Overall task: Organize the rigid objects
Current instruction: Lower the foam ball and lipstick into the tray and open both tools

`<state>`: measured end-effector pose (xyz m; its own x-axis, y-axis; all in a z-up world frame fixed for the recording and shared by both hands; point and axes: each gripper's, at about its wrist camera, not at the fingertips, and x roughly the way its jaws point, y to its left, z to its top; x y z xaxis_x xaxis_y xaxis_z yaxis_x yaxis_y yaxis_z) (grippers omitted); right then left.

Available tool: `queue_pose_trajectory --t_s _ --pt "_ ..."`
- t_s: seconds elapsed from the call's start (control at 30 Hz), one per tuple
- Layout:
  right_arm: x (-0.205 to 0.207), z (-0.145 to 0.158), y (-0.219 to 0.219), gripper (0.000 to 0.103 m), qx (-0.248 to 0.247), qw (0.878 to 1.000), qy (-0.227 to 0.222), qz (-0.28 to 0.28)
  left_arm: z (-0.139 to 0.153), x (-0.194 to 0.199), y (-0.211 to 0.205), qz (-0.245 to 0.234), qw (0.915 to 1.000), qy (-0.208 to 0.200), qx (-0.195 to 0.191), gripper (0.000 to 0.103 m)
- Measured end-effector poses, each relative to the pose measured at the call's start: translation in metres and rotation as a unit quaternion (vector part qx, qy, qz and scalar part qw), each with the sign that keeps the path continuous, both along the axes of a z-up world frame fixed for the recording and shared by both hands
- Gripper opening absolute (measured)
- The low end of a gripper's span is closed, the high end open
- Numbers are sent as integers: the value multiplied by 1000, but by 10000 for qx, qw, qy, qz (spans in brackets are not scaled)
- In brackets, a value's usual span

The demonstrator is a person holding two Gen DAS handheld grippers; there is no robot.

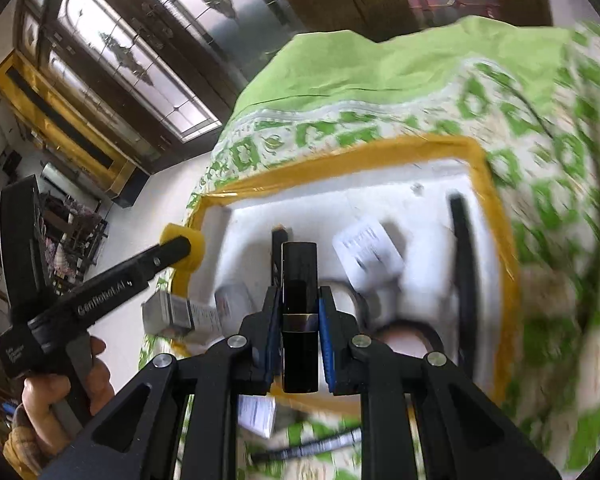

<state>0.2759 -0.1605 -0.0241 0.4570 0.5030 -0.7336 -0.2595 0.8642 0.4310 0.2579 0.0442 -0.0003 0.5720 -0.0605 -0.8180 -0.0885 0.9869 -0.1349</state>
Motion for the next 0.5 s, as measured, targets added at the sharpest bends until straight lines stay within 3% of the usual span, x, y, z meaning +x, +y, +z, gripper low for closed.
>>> queue_pose_trajectory --t_s 0.5 --pt "65 -29 51 17 -559 9983 -28 157 -20 24 8 -40 9995 327 0 42"
